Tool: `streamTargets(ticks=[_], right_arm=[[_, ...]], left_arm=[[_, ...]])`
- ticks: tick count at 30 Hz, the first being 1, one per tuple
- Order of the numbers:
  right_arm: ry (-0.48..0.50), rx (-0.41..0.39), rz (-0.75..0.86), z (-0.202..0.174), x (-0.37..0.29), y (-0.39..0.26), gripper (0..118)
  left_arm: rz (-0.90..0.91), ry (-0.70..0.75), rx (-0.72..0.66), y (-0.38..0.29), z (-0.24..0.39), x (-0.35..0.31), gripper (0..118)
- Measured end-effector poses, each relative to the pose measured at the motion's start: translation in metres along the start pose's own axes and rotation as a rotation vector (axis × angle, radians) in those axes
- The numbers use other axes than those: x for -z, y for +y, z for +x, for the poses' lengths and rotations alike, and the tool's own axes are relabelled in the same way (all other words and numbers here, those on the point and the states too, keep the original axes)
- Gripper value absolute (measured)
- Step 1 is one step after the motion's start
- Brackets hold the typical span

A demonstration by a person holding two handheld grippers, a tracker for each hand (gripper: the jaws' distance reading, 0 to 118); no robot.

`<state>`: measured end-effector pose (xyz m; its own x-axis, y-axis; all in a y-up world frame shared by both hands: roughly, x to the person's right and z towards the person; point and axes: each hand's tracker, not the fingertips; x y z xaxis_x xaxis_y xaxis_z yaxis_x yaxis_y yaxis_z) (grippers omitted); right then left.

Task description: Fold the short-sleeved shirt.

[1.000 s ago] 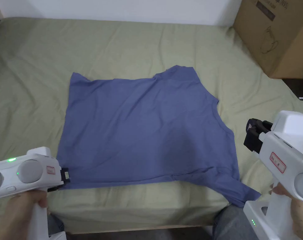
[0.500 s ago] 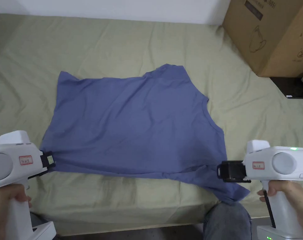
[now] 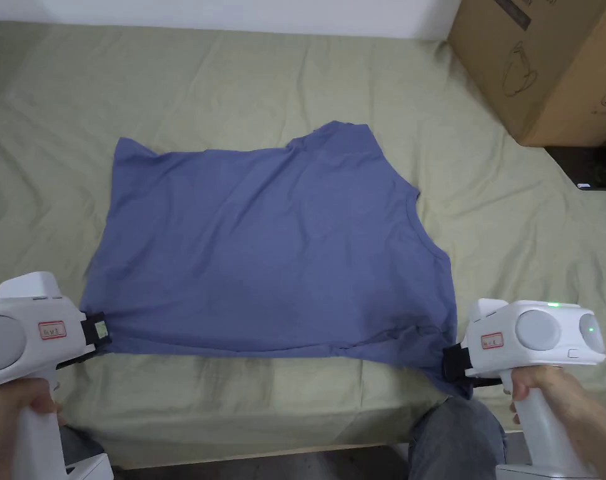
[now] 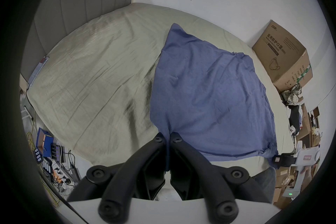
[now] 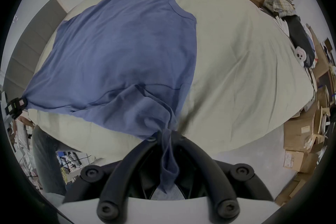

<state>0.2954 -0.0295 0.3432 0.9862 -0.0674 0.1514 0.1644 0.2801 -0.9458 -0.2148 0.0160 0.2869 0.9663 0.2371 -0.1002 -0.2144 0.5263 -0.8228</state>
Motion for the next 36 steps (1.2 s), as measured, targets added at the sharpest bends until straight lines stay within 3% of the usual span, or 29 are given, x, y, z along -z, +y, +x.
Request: streamTargets(ticks=[7, 14, 23, 28, 30, 32, 33, 34, 35, 36], right_arm=[[0.052, -0.072, 0.085, -0.006, -0.071, 0.027, 8], [0.035, -0.030, 0.177, -0.024, -0.102, 0.099, 8], [-0.068, 0.076, 0.187, -0.047, -0.035, 0.206, 8], [-0.088, 0.149, 0.113, -0.047, 0.017, 0.245, 8], [-0.104, 0.147, 0.104, -0.047, 0.033, 0.253, 8], [-0.142, 0.159, 0.124, -0.046, 0.041, 0.256, 16], [-0.148, 0.170, 0.133, -0.044, 0.042, 0.257, 32], [-0.151, 0.176, 0.137, -0.042, 0.041, 0.258, 64], [-0.140, 0.187, 0.148, -0.039, 0.038, 0.257, 86], [-0.131, 0.203, 0.180, -0.037, 0.031, 0.255, 98]], left_arm=[[0.008, -0.058, -0.060, 0.025, -0.009, -0.009, 0], [0.032, -0.120, -0.198, 0.087, -0.008, 0.009, 0], [0.007, -0.050, -0.230, 0.150, 0.016, 0.089, 0], [-0.038, 0.003, -0.213, 0.181, 0.013, 0.153, 1], [-0.047, 0.043, -0.188, 0.186, 0.017, 0.169, 16], [-0.022, 0.110, -0.164, 0.188, 0.015, 0.178, 47], [-0.022, 0.115, -0.160, 0.191, 0.013, 0.181, 67], [-0.021, 0.112, -0.152, 0.194, 0.011, 0.180, 91], [-0.008, 0.112, -0.140, 0.191, 0.014, 0.172, 104], [0.041, 0.106, -0.122, 0.193, 0.013, 0.164, 112]])
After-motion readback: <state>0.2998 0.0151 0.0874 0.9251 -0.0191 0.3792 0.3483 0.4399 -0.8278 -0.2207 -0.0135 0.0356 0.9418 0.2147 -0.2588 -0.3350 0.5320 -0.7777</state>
